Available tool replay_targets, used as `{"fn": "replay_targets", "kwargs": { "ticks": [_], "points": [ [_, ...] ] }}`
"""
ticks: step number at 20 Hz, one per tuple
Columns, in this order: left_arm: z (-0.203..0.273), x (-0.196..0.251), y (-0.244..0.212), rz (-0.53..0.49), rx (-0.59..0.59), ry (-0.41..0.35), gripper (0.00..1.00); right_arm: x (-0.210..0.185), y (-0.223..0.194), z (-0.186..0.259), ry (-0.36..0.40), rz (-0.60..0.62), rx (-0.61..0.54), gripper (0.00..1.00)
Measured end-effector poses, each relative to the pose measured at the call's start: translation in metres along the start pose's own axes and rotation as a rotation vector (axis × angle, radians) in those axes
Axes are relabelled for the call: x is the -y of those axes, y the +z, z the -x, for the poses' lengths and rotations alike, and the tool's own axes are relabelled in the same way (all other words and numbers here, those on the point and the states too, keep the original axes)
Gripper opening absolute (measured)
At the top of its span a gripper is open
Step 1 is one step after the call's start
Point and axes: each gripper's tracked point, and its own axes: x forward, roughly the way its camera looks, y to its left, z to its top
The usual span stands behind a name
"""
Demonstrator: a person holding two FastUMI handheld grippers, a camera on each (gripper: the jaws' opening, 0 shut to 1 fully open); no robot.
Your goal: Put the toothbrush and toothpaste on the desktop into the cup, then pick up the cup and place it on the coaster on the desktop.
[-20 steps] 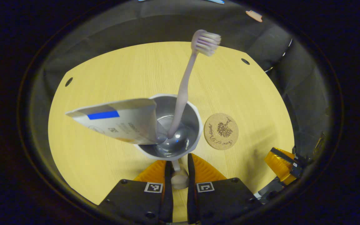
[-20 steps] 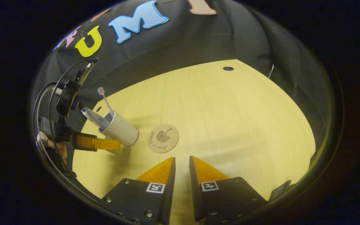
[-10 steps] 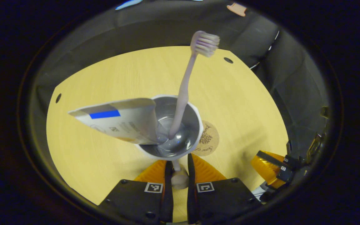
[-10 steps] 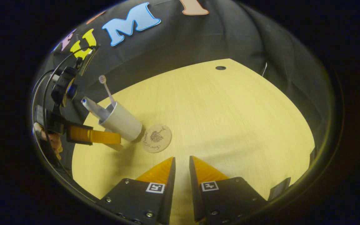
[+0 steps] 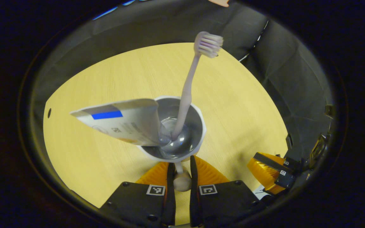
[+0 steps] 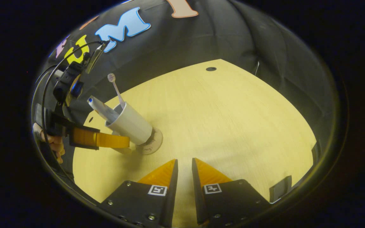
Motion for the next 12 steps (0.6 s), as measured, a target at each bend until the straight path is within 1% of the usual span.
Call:
{"fn": "replay_targets", "kwargs": {
  "ticks": [3, 9, 12],
  "points": [
    [0.001, -0.002, -0.004, -0.007, -0.022, 0.001, 0.24, 0.006, -0.003, 0.005, -0.012, -0.012, -0.003, 0.28],
    [-0.001, -0.005, -0.007, -0.020, -0.042, 0.029, 0.25, 0.015, -0.004, 0.004, -0.019, -0.033, -0.009, 0.28],
    [0.001, -0.006, -0.007, -0.024, -0.039, 0.025, 0.29, 0.012, -0.002, 0.002, -0.014, -0.024, -0.011, 0.28]
  ]
}}
